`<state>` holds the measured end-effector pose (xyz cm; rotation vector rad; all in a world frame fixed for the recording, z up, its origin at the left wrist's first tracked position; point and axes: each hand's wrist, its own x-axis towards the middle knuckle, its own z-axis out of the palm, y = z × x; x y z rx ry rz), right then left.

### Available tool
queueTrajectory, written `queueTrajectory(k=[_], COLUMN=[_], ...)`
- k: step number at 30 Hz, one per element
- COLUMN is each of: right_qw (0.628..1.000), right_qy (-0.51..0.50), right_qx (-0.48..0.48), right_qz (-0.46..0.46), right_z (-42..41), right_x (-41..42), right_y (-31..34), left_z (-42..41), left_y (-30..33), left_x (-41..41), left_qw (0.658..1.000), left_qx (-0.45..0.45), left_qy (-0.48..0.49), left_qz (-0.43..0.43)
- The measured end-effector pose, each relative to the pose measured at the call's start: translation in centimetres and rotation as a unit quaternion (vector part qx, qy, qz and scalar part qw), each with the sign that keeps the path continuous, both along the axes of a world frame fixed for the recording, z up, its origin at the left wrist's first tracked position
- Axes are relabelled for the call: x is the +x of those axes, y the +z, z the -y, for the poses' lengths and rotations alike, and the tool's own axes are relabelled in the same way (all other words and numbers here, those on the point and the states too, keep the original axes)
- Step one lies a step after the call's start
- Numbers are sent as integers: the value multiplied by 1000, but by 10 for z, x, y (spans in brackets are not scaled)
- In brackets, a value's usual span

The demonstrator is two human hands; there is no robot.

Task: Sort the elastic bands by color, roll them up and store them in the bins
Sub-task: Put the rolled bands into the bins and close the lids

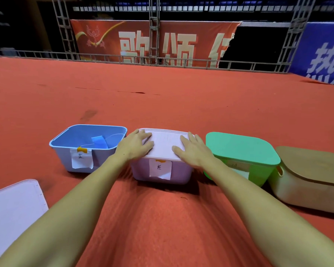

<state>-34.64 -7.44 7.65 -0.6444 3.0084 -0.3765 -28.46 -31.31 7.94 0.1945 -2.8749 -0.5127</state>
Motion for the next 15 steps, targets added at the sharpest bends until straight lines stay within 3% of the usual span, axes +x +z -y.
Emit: queueTrajectory(k=[9,15], right_qw=[1000,1000], right_qy=[-12,-9], right_qx=[14,28], right_qz=[3,0], right_z=[4,5], right_x=[-5,-2], right_y=[3,4], left_z=[-4,-4], left_y=[11,3], left_x=[-1,1], left_qw=[994,995], left_qx=[-104,-96], left_qy=[16,3], left_qz=[29,24])
